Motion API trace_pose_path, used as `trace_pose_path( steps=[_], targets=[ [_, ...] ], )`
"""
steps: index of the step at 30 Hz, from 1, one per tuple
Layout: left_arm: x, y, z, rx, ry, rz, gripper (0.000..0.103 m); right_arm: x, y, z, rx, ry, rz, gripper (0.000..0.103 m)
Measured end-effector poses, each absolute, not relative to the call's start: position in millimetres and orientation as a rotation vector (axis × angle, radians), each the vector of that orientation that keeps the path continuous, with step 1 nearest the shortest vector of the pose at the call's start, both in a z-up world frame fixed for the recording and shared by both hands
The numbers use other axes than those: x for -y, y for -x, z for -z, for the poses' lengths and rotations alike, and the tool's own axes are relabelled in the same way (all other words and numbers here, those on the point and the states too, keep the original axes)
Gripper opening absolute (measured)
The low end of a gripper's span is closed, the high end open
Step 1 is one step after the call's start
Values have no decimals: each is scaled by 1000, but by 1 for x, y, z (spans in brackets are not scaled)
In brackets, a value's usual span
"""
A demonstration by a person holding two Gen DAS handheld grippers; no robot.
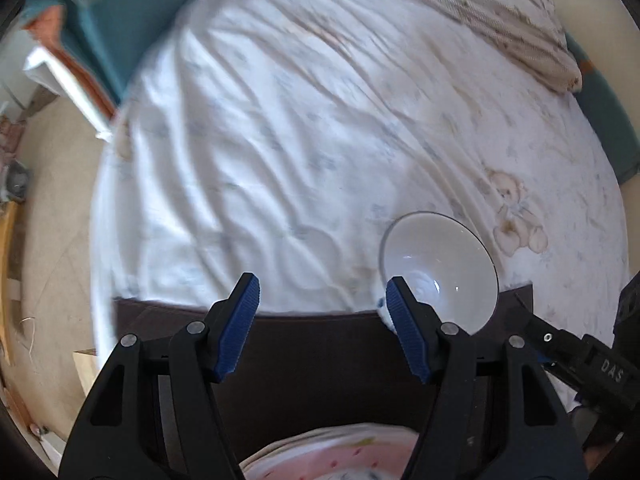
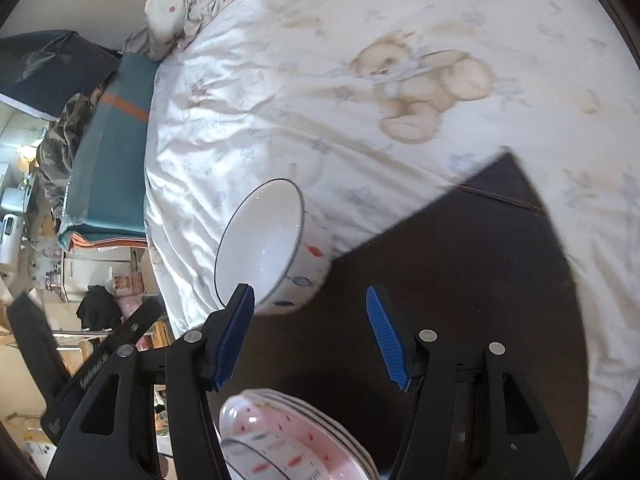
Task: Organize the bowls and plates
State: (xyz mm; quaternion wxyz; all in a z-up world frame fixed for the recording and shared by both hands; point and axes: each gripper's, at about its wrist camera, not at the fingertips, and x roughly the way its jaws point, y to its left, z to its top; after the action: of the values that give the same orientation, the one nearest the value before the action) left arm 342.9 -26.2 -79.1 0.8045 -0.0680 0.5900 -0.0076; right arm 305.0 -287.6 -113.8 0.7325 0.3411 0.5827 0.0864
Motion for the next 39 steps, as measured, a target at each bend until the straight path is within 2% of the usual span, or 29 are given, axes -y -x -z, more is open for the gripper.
trace_pose_path(
  steps=[3, 6, 9, 10, 11, 12, 13, 16, 17, 25, 39],
  targets=[
    [43, -354, 97, -1298, 113, 44, 58, 280, -314, 122, -1290, -761, -188, 61],
    [56, -359, 108, -1320, 99, 71, 57, 275, -323, 137, -1322, -740, -167, 60],
    [63, -365, 115, -1330, 85, 92, 57, 275, -326, 153, -1349, -714, -163, 50],
    [65, -367, 119, -1338, 87, 99, 56, 274, -327, 158, -1365, -708, -175, 42],
    [64, -369, 122, -1348, 94, 101, 49, 273, -326, 160, -1378, -700, -181, 37],
    [64, -370, 125, -1358, 103, 106, 40, 271, -326, 164, -1397, -682, -188, 28],
    [63, -371, 128, -1370, 119, 122, 38, 269, -325, 164, -1404, -667, -188, 21],
    [69, -371, 130, -1370, 118, 162, 18, 268, -323, 163, -1387, -642, -188, 12],
    [71, -370, 131, -1377, 114, 171, 7, 266, -323, 161, -1384, -629, -192, 13],
    [69, -359, 116, -1381, 88, 212, 7, 262, -322, 145, -1347, -587, -208, 13],
    [42, -294, 22, -1237, 84, 154, 7, 235, -285, 49, -1211, -466, -322, 14]
  ],
)
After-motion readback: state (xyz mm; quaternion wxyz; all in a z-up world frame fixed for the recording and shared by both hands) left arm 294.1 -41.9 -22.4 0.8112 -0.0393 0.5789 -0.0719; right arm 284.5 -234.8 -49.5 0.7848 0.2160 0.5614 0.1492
